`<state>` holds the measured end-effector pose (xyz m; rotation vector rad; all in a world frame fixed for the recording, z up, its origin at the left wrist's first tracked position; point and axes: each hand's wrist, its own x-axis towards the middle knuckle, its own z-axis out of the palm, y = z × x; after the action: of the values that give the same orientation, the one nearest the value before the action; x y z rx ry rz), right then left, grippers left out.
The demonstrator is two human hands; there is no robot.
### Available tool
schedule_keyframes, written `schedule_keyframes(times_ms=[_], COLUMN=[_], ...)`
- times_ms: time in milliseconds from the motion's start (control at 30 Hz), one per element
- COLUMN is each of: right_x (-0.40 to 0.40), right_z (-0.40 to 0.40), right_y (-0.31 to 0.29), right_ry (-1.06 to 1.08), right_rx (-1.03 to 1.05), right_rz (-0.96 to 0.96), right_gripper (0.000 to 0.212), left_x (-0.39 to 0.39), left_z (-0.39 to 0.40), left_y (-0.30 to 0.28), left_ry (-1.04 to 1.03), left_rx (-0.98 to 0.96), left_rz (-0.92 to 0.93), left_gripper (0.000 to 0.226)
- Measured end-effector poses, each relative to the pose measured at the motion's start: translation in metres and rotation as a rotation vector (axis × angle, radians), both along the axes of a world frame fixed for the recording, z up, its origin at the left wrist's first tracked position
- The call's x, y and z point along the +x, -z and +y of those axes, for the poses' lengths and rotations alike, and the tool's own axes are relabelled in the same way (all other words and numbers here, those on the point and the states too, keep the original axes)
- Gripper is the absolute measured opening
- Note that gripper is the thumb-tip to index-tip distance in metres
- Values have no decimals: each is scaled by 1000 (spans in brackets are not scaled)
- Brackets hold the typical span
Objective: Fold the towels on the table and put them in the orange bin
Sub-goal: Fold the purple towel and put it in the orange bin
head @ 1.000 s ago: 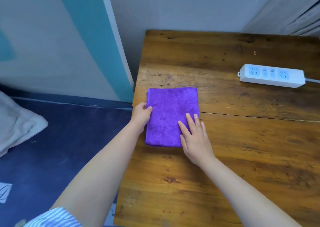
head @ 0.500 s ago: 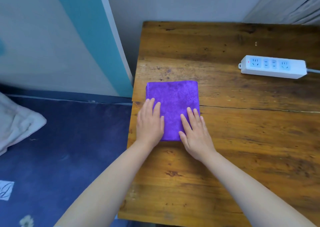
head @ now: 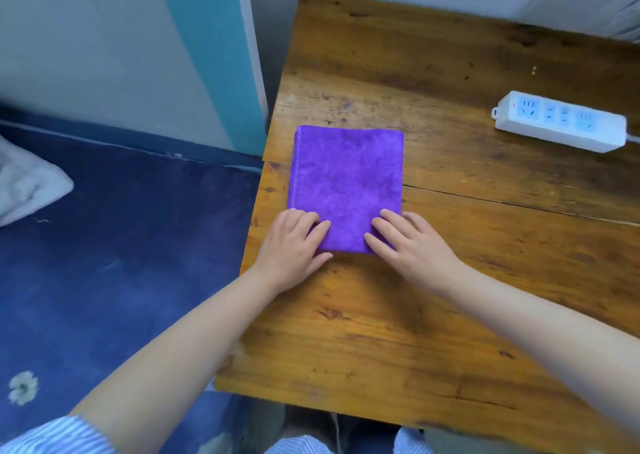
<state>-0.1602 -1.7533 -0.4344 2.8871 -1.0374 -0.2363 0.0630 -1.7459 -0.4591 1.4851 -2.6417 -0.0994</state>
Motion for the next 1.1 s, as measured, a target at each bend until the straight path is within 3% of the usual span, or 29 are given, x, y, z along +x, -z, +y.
schedule_keyframes(times_ms=[200,267,433,533,733,933,1100], right_x=[12,12,6,5,26,116,207], right_z=[-6,-10,-33,-49,-54,-12,88], right_y=[1,-6,-33,-43,-59,-97,-146], right_ry=[-51,2,150,195,229,-63,-519], right_rx=[-71,58,423,437,437,469,464], right_rz=[-44,-122,-366,-487,-596,-662,-646], right_gripper=[21,12,22,26,26,37,37], left_x=[-5,-9,-24,-27,1,72,145], left_z=[8,12,19,20,54,137,269], left_y=[-2,-3,-8,-16,-57,-108,-157], left_ry=[-88,-174,-438,-619,-725,-982,-1200], left_rx=[133,163,196,195,70,-26,-44], left_rz=[30,41,109,227,304,450,415], left_gripper=[53,54,46,35,24,24,24])
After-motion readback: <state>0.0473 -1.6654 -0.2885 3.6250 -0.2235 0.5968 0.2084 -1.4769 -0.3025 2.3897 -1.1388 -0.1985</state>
